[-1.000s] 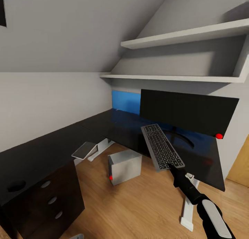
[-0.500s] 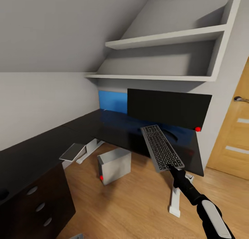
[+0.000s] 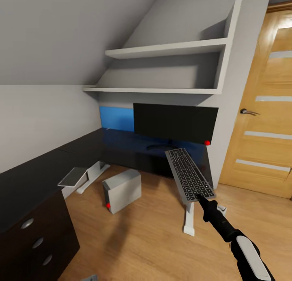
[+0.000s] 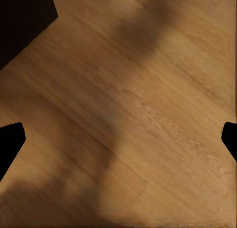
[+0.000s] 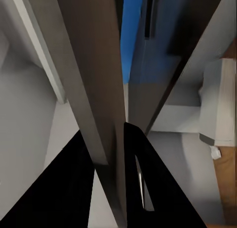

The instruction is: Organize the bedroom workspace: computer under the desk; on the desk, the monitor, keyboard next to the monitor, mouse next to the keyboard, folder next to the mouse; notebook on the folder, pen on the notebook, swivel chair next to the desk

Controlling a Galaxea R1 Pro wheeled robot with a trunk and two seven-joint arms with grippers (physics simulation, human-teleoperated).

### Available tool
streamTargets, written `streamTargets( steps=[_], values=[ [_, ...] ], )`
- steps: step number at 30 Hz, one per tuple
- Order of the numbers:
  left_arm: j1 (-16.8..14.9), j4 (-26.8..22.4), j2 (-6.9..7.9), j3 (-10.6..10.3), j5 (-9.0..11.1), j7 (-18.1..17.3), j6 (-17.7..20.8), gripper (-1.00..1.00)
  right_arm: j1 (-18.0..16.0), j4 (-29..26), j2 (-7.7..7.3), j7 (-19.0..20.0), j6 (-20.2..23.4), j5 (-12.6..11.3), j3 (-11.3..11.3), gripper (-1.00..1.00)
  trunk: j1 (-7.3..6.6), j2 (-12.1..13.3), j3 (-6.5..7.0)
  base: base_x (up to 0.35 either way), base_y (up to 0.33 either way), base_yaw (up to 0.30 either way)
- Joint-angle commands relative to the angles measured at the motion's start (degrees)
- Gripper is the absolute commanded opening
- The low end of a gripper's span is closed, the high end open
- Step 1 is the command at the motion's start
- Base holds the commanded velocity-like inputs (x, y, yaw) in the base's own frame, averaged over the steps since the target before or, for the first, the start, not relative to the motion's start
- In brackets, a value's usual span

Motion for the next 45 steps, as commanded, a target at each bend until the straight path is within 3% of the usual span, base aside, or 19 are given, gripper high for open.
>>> streamTargets(
  steps=[1,20,29,31,37,39,40,45],
  values=[
    [-0.1,-0.1,0.10,-0.4,0.4,0.5,0.0,1.00,-0.1,0.0,0.03,0.2,0.4,-0.6,-0.1,-1.00,-0.03,0.0,-0.06,-0.299,0.087,-0.263],
    [0.0,0.0,-0.25,-0.3,0.4,0.5,0.0,1.00,-0.1,0.0,0.03,0.3,0.4,-0.6,-0.3,-1.00,-0.03,0.0,-0.17,-0.067,0.022,-0.137],
    [0.0,0.0,-0.31,-0.3,0.4,0.5,0.0,1.00,-0.1,0.0,0.19,0.3,-7.6,-0.4,0.2,-1.00,-0.03,0.0,-0.17,0.000,0.000,-0.264],
    [0.0,0.0,-0.33,-0.4,0.4,0.5,0.0,1.00,0.0,0.0,0.30,0.3,-12.2,-0.3,0.6,-1.00,-0.03,0.0,-0.17,0.000,0.000,-0.266],
    [0.0,0.0,-0.34,-0.4,0.4,0.5,0.0,1.00,0.0,-0.1,3.48,0.3,-21.1,-0.1,0.7,-1.00,-0.03,0.0,-0.09,0.000,0.000,-0.222],
    [-0.1,0.1,-0.36,-0.4,0.4,0.5,0.0,1.00,0.0,0.0,5.51,0.3,-26.2,-0.1,0.8,-1.00,-0.03,0.0,-0.01,0.000,0.000,-0.098],
    [-0.1,0.2,-0.61,-0.4,0.4,0.5,0.1,1.00,0.0,0.1,8.40,0.4,-30.6,-0.2,0.8,-1.00,-0.03,0.0,0.00,0.000,0.000,-0.026],
    [-0.1,1.0,-0.91,-0.4,0.4,0.5,0.0,1.00,-0.1,0.0,9.90,0.5,-31.9,-0.3,1.5,-1.00,-0.03,0.0,0.03,0.000,0.000,-0.010]
  ],
)
